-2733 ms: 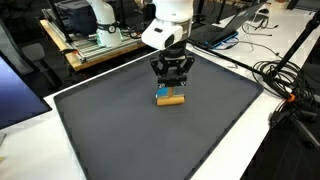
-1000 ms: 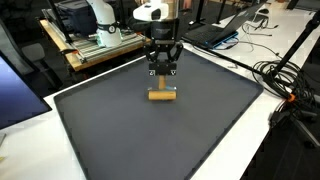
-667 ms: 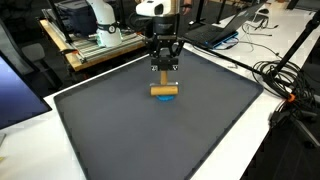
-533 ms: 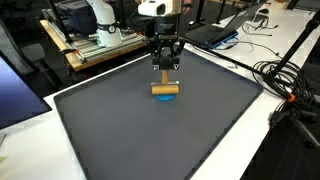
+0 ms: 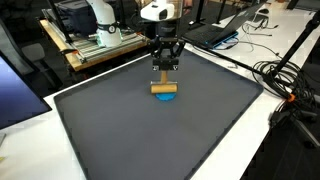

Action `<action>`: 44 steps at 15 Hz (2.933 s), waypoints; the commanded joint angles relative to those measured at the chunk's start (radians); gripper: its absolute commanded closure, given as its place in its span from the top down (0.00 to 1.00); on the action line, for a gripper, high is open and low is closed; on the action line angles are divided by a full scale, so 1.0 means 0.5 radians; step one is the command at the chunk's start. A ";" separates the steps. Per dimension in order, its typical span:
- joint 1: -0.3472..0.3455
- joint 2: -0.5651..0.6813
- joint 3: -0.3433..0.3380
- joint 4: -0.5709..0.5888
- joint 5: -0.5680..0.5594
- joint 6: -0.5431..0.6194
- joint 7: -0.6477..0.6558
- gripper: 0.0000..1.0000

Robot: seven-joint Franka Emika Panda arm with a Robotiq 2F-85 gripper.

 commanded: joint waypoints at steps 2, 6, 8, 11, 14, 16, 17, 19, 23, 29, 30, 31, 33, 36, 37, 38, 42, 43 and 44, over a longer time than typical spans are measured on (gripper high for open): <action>-0.045 0.086 0.031 0.090 0.051 -0.049 -0.079 0.22; -0.095 0.155 0.068 0.147 0.193 -0.094 -0.230 0.22; -0.114 0.190 0.069 0.180 0.236 -0.113 -0.289 0.22; -0.150 0.239 0.070 0.239 0.312 -0.161 -0.370 0.22; -0.166 0.273 0.060 0.288 0.344 -0.174 -0.381 0.22; -0.172 0.287 0.056 0.313 0.353 -0.184 -0.377 0.22; -0.169 0.292 0.051 0.322 0.346 -0.180 -0.364 0.22; -0.165 0.299 0.048 0.334 0.337 -0.172 -0.354 0.22; -0.167 0.314 0.043 0.359 0.333 -0.154 -0.347 0.22; -0.171 0.332 0.037 0.379 0.333 -0.125 -0.335 0.22; -0.169 0.334 0.037 0.384 0.330 -0.124 -0.332 0.22; -0.166 0.337 0.033 0.389 0.324 -0.115 -0.321 0.22; -0.168 0.343 0.034 0.398 0.331 -0.111 -0.321 0.22; -0.158 0.356 0.026 0.414 0.314 -0.095 -0.299 0.22; -0.158 0.361 0.025 0.419 0.313 -0.092 -0.300 0.22; -0.156 0.368 0.023 0.428 0.310 -0.088 -0.297 0.22; -0.157 0.386 0.026 0.452 0.313 -0.112 -0.324 0.22; -0.160 0.392 0.031 0.460 0.317 -0.124 -0.343 0.22; -0.162 0.401 0.033 0.469 0.319 -0.131 -0.355 0.22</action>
